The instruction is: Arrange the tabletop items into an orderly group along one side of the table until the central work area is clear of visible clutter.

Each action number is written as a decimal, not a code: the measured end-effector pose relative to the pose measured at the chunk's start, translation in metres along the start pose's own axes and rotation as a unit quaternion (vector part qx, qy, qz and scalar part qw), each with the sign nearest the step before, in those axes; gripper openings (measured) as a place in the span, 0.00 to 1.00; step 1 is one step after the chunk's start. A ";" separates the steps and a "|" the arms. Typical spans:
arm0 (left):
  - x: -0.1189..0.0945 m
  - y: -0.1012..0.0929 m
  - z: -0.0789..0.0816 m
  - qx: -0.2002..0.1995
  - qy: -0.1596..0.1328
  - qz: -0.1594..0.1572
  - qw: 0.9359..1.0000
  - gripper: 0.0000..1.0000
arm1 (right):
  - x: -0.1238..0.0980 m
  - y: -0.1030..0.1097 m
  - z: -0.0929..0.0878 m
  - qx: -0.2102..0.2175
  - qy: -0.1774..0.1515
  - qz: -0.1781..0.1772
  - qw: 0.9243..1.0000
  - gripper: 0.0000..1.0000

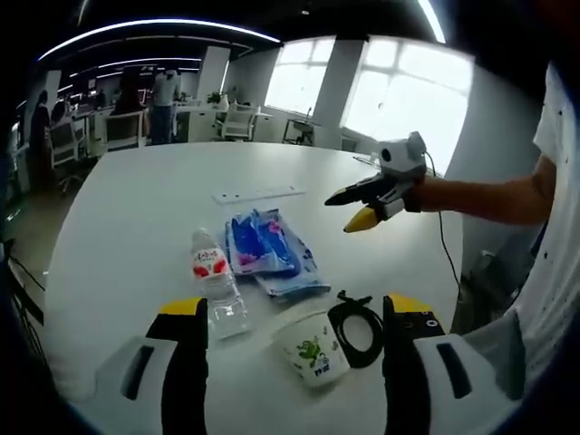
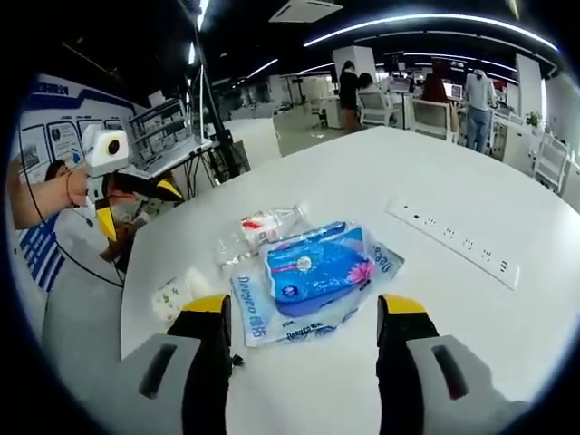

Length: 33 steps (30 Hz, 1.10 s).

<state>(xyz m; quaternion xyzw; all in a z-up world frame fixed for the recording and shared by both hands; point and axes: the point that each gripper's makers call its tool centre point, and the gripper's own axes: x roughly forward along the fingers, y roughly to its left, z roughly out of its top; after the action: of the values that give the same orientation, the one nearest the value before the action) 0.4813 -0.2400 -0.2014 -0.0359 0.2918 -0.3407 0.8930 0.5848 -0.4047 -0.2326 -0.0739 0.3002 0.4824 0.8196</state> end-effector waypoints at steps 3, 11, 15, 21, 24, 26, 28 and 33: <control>0.003 0.002 0.002 0.000 -0.002 -0.001 1.000 0.80 | 0.005 -0.004 0.002 -0.002 0.000 0.000 1.000 0.62; 0.005 0.008 0.003 -0.001 -0.006 0.002 1.000 0.80 | 0.020 -0.008 0.006 -0.007 0.002 0.005 1.000 0.61; 0.005 0.011 0.005 -0.003 -0.010 0.006 1.000 0.80 | 0.026 -0.011 0.009 -0.009 0.002 0.008 1.000 0.60; 0.007 0.013 0.004 -0.003 -0.011 0.008 1.000 0.80 | 0.033 -0.016 0.013 -0.015 0.002 0.010 1.000 0.58; 0.008 0.013 0.003 -0.005 -0.011 0.008 1.000 0.80 | 0.036 -0.019 0.014 -0.019 0.004 0.010 1.000 0.57; 0.008 0.013 0.002 -0.006 -0.012 0.009 1.000 0.80 | 0.038 -0.021 0.014 -0.021 0.006 0.009 1.000 0.57; 0.008 0.014 0.002 -0.007 -0.012 0.010 1.000 0.80 | 0.040 -0.023 0.015 -0.023 0.005 0.010 1.000 0.56; 0.009 0.015 0.001 -0.009 -0.013 0.011 1.000 0.80 | 0.047 -0.027 0.016 -0.027 0.007 0.012 1.000 0.53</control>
<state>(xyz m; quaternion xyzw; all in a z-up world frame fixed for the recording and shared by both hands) 0.4957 -0.2345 -0.2085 -0.0453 0.2838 -0.3281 0.8999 0.6310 -0.3773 -0.2507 -0.0958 0.2933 0.4994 0.8095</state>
